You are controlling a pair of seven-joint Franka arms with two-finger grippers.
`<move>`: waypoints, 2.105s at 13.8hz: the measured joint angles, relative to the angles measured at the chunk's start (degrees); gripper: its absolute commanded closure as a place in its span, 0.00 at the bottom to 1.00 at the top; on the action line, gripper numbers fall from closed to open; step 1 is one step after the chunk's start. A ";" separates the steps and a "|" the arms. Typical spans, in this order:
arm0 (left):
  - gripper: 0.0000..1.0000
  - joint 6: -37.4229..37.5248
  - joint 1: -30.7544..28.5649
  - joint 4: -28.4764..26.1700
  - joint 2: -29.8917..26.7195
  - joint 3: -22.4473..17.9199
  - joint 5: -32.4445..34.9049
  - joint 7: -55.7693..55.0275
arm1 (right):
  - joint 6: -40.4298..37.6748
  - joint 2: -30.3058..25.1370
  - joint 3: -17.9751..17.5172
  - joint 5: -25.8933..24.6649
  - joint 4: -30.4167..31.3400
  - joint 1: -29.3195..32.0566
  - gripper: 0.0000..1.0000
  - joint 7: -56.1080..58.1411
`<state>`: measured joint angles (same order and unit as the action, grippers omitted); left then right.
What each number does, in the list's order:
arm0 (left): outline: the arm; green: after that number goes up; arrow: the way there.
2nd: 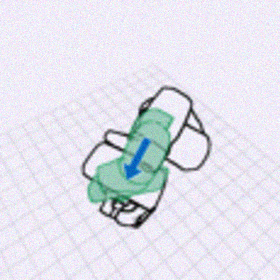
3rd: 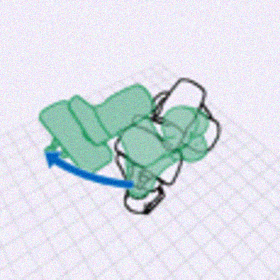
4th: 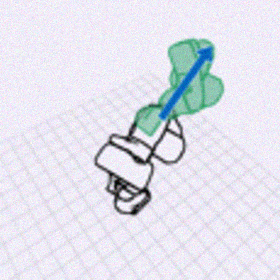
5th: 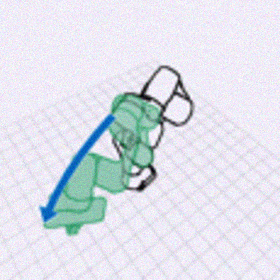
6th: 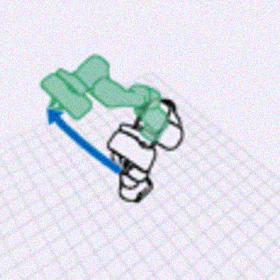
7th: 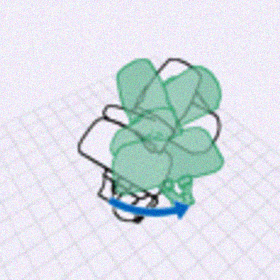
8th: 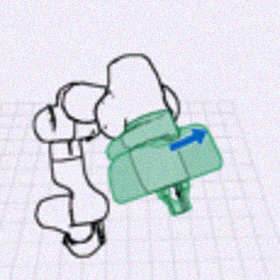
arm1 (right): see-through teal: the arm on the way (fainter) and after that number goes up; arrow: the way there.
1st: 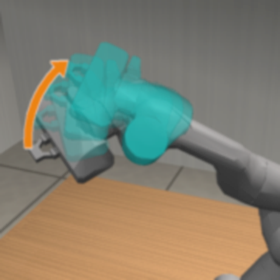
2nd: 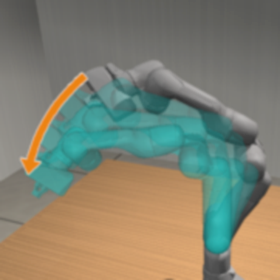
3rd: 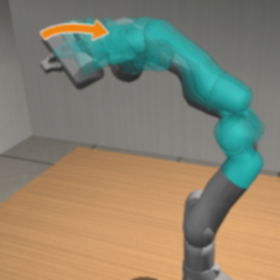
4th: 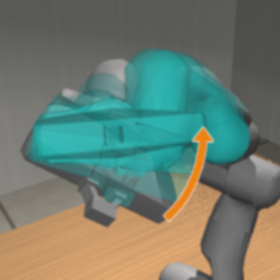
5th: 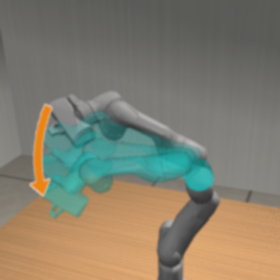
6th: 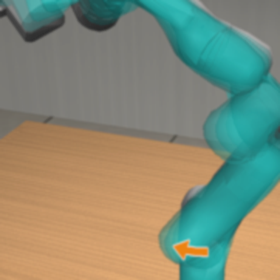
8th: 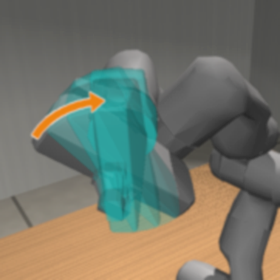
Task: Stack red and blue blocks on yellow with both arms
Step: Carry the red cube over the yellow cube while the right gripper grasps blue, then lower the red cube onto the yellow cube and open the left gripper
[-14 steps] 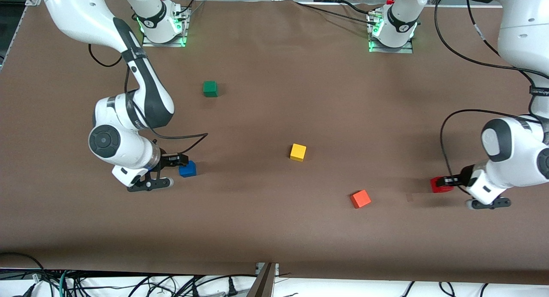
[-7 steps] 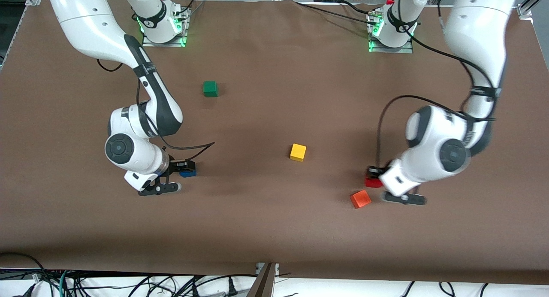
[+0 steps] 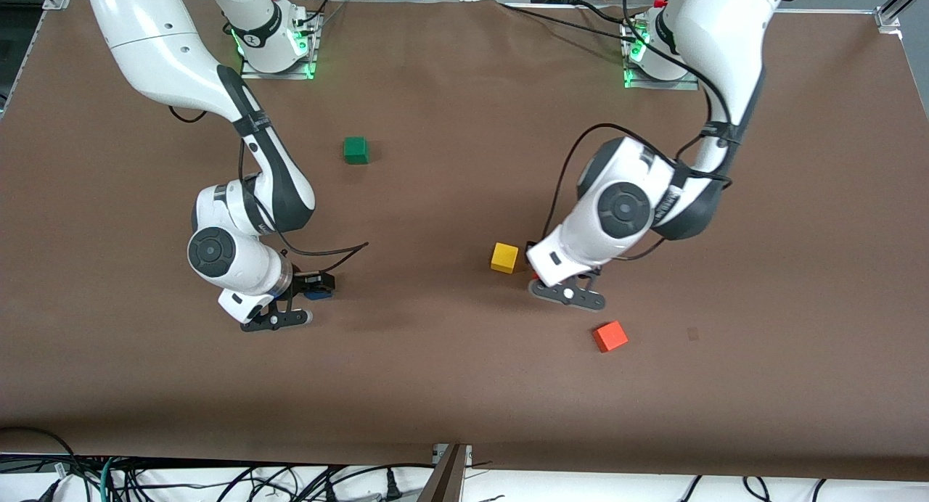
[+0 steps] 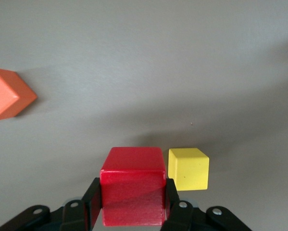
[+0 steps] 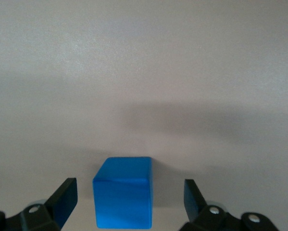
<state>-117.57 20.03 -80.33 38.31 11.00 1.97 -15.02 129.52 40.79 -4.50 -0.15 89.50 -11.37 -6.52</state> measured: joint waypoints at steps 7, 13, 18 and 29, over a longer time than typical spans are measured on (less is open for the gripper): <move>0.84 0.10 4.16 0.03 2.53 -0.13 2.41 -1.25 | 5.40 0.22 0.01 0.00 3.51 -0.01 0.01 0.00; 0.84 0.34 7.20 0.63 3.96 -0.19 2.41 -5.69 | 5.74 0.21 0.01 0.00 3.58 -0.02 0.09 0.00; 0.83 0.34 7.65 2.71 4.97 -0.36 2.41 -5.90 | 5.86 0.21 0.01 0.00 3.58 -0.03 0.25 0.00; 0.78 0.35 8.29 2.95 6.46 -0.41 2.45 -5.97 | 5.91 0.21 0.01 0.00 3.59 -0.04 0.23 -0.01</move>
<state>-117.21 28.33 -77.38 44.78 10.59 4.42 -20.99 135.43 41.00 -4.49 -0.15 93.10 -11.41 -6.52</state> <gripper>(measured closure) 0.441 0.242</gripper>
